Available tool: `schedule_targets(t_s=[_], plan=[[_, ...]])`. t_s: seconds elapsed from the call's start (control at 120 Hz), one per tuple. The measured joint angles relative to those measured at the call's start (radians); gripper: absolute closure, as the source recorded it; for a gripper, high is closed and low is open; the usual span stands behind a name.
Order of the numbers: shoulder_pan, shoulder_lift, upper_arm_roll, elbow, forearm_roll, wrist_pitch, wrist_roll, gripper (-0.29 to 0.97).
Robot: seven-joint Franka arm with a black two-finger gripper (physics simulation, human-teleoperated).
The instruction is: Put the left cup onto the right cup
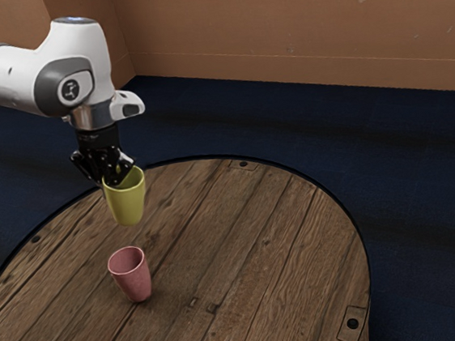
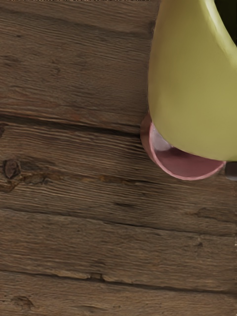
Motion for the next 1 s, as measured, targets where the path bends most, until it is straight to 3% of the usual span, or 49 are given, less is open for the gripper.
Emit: schedule_targets(t_s=[0.342, 1.0], plan=[[-0.014, -0.072, 0.0, -0.099, -0.008, 0.003, -0.041, 0.79], [-0.017, -0.006, 0.0, -0.151, -0.01, 0.091, -0.086, 0.79]])
